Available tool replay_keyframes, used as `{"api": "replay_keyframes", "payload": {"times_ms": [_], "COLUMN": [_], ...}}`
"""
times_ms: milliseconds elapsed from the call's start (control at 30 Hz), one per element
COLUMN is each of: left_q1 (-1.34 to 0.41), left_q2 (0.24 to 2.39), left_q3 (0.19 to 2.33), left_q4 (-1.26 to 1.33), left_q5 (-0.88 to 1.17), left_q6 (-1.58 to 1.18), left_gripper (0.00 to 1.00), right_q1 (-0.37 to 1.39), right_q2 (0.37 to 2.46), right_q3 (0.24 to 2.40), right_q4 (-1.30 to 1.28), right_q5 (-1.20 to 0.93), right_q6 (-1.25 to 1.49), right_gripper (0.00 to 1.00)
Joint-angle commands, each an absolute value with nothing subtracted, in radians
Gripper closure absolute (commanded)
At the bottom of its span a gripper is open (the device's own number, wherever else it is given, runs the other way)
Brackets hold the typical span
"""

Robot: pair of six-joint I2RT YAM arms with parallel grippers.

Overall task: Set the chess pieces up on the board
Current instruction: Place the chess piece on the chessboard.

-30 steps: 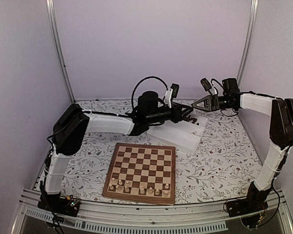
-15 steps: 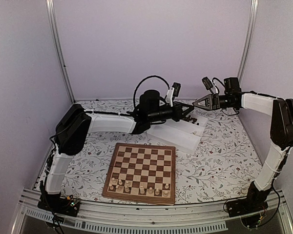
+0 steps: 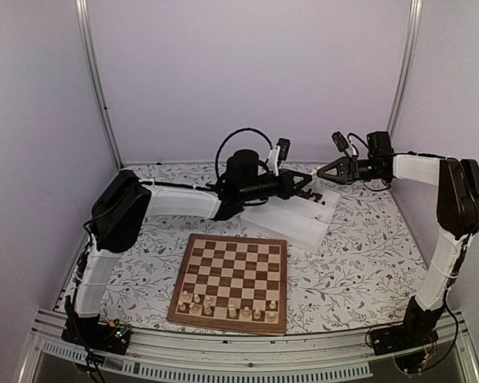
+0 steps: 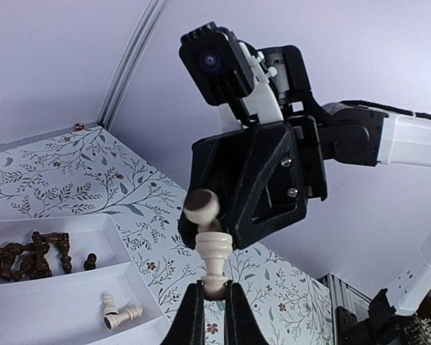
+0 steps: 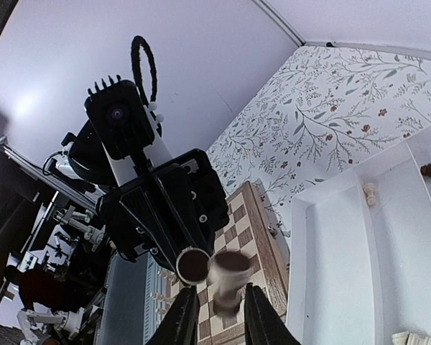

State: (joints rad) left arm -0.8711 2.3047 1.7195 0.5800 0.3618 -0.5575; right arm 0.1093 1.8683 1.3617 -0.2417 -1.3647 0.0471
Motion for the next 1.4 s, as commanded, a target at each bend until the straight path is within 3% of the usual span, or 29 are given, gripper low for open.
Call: {"api": "replay_keyframes", "payload": {"times_ms": [0,200,333,633,867,1067,1367], "left_q1": [-0.836,-0.819,-0.801,-0.785,-0.798,-0.869,-0.988], "left_q2": [2.332,2.356,2.310,2.049,1.906,1.867,1.904], "left_q3": [1.716,1.724,1.710,1.686,1.695,1.655,1.619], "left_q4": [0.609,0.595,0.488,-0.220,-0.773,-1.007,-1.148], "left_q5": [0.374,0.389,0.438,0.540,0.420,0.341,0.297], "left_q6": [-0.598,-0.628,-0.606,-0.283,-0.066,-0.033,-0.062], "left_gripper": [1.00,1.00,1.00,1.00,1.00,0.99,1.00], "right_q1": [0.084,0.079,0.066,0.057,0.056,0.056,0.056], "right_q2": [1.930,1.949,1.954,1.967,1.972,1.989,1.971], "right_q3": [1.373,1.383,1.382,1.375,1.372,1.377,1.369], "right_q4": [-0.241,-0.241,-0.269,-0.370,-0.407,-0.431,-0.446], "right_q5": [-1.377,-1.363,-1.232,-1.029,-1.007,-1.011,-1.014], "right_q6": [0.056,0.041,0.003,-0.191,-0.248,-0.263,-0.281], "right_gripper": [0.79,0.84,0.86,0.83,0.80,0.79,0.79]}}
